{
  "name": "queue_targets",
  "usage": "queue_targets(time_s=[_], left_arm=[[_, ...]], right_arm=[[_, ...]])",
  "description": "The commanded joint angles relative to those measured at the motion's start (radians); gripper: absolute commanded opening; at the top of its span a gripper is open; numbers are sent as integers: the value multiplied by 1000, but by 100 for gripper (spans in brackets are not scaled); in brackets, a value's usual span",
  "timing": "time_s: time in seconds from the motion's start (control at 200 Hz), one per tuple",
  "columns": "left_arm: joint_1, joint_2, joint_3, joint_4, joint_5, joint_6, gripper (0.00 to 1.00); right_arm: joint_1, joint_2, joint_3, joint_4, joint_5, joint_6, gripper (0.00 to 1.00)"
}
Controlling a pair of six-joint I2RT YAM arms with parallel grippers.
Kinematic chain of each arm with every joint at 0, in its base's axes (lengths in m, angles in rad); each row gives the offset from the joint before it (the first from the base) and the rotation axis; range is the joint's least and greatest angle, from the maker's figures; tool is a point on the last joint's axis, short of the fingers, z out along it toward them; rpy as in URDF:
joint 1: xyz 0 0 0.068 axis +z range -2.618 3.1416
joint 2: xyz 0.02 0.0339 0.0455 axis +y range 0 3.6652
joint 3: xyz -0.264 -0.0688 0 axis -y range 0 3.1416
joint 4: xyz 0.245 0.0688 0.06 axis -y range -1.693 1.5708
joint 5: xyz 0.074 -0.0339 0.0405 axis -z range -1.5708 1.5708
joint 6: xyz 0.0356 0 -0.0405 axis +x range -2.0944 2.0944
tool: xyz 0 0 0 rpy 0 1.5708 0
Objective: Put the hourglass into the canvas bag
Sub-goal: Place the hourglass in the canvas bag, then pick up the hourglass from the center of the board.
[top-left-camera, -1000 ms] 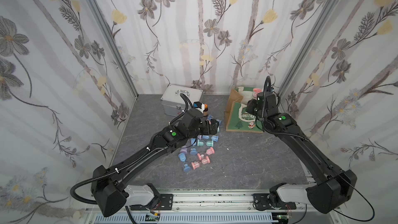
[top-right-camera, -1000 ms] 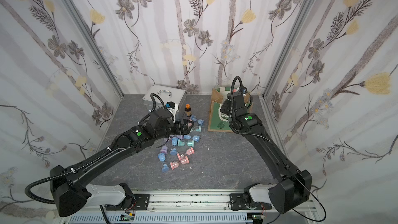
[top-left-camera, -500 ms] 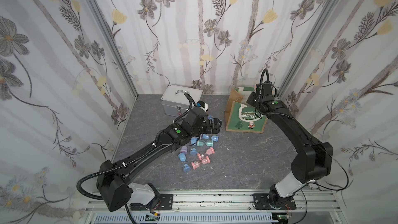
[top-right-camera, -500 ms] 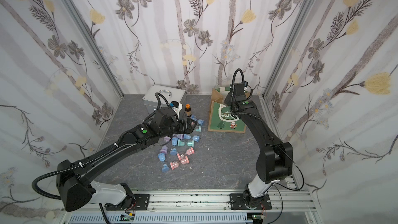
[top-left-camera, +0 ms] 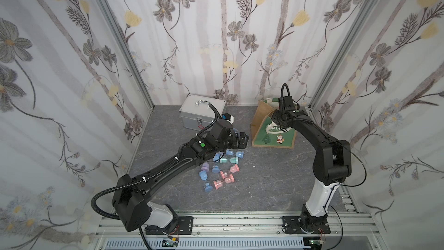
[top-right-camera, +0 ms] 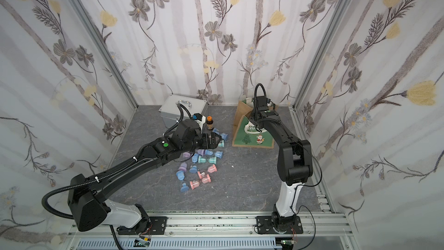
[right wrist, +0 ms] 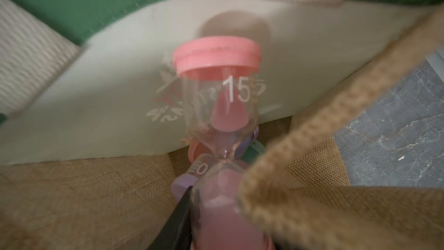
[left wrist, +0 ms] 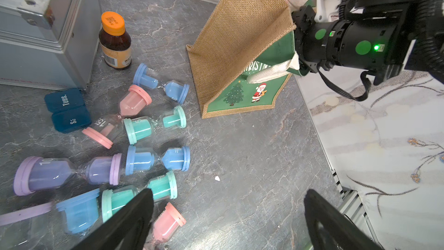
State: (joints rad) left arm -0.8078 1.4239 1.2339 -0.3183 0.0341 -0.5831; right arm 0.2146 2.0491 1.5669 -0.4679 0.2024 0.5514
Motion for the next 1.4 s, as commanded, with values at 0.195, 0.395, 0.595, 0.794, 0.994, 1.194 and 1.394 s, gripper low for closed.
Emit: queue_targets(time_s=[0.195, 0.395, 0.595, 0.794, 0.994, 1.194, 1.394], left_arm=[[4, -8, 10, 15, -5, 3, 100], [4, -24, 5, 14, 0, 1, 100], [4, -50, -13, 5, -21, 7, 100], [4, -100, -55, -17, -53, 11, 100], [8, -173, -120, -43, -115, 8, 100], [10, -248, -186, -81, -162, 0, 100], [10, -287, -242, -100, -170, -19, 100]], right_arm=[[9, -44, 7, 5, -6, -10, 65], [32, -129, 11, -20, 14, -11, 75], [93, -234, 9, -44, 59, -8, 82], [186, -335, -18, -71, 108, -7, 88], [309, -427, -107, -66, 133, 7, 91], [449, -497, -246, -33, 169, 61, 92], [585, -469, -403, 66, 99, 124, 92]])
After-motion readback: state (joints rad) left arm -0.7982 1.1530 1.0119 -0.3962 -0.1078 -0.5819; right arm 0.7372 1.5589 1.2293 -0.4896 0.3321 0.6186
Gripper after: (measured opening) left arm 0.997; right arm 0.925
